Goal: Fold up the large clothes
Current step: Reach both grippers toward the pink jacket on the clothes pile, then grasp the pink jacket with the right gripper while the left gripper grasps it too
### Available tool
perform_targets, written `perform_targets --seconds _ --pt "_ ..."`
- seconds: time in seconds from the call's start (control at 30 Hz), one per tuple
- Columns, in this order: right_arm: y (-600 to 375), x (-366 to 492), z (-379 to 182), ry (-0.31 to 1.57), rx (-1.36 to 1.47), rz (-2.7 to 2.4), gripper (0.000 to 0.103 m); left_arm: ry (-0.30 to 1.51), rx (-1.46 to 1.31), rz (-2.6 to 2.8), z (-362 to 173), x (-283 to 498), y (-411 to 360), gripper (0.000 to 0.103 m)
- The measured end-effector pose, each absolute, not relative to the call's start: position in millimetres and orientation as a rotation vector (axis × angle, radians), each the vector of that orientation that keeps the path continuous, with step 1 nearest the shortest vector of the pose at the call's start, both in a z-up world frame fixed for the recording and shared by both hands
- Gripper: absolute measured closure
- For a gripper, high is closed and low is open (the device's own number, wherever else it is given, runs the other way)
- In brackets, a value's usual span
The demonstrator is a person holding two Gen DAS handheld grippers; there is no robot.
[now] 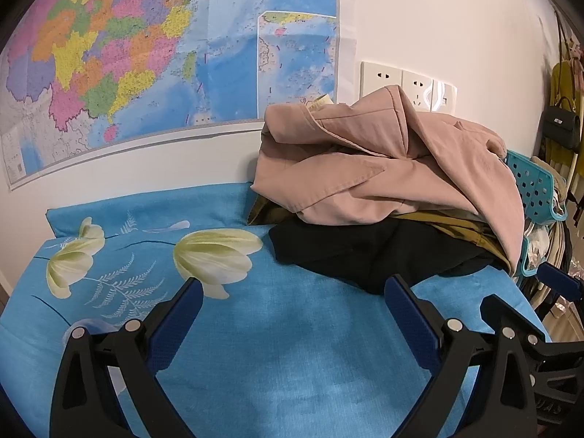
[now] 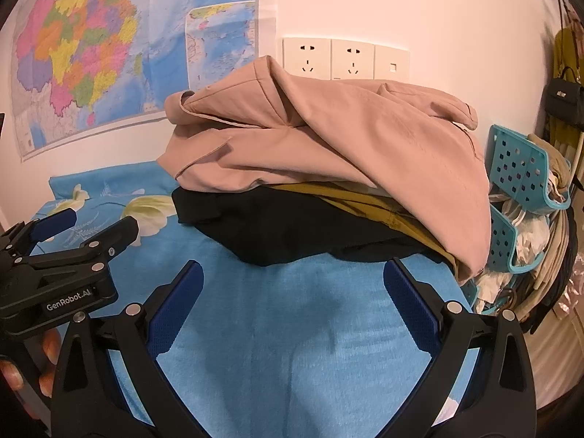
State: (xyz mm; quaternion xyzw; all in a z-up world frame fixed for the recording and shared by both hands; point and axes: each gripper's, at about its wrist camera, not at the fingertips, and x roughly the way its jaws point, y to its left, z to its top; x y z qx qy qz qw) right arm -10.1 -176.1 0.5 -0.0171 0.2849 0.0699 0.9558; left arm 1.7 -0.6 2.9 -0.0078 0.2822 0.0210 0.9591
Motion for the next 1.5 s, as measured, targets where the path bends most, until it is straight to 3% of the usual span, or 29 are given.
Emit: perform_targets --seconds 0.93,1.33,1.5 --pt "-178 -3 1 0.590 -0.022 0.142 0.005 0.594 -0.025 0.032 -5 10 -2 0.007" --pt "-176 5 9 0.507 -0.095 0.151 0.005 0.629 -0.047 0.021 -13 25 5 0.007" --pt "-167 31 37 0.415 -0.199 0.167 0.005 0.647 -0.079 0.005 -12 53 19 0.007"
